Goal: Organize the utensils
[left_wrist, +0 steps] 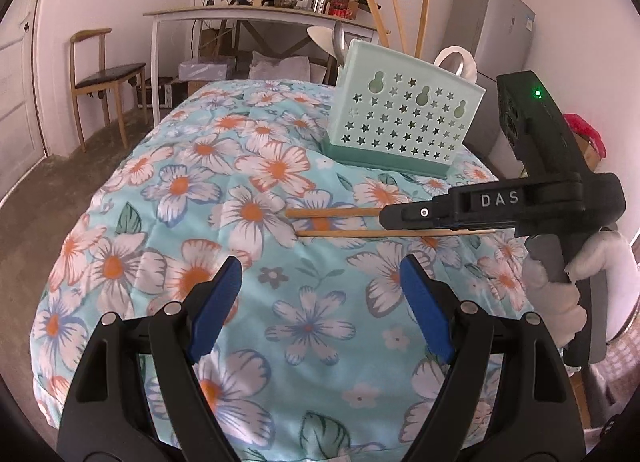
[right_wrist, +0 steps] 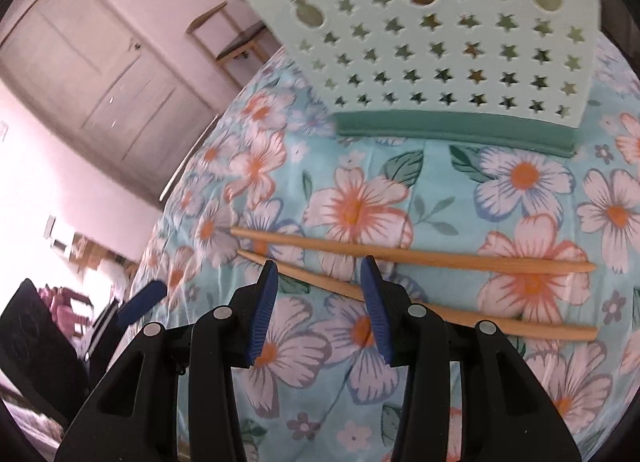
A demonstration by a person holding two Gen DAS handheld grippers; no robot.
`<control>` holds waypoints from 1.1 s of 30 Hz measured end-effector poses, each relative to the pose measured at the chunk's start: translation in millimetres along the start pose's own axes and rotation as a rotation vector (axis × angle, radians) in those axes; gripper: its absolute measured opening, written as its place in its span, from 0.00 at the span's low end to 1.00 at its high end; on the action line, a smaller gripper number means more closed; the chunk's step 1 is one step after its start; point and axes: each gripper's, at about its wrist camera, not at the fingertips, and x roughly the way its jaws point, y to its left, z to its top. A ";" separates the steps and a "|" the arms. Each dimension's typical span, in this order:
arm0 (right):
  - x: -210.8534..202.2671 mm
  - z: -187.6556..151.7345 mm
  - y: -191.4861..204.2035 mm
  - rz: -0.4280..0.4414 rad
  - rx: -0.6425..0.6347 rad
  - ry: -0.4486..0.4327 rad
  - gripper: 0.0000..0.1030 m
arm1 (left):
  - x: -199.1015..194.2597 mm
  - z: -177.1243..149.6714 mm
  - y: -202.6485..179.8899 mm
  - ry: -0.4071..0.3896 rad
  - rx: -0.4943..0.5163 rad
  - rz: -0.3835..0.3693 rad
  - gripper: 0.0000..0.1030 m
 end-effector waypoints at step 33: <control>-18.0 -24.7 -46.1 0.395 0.143 0.038 0.44 | 16.1 9.1 -21.2 0.104 -0.039 0.063 0.69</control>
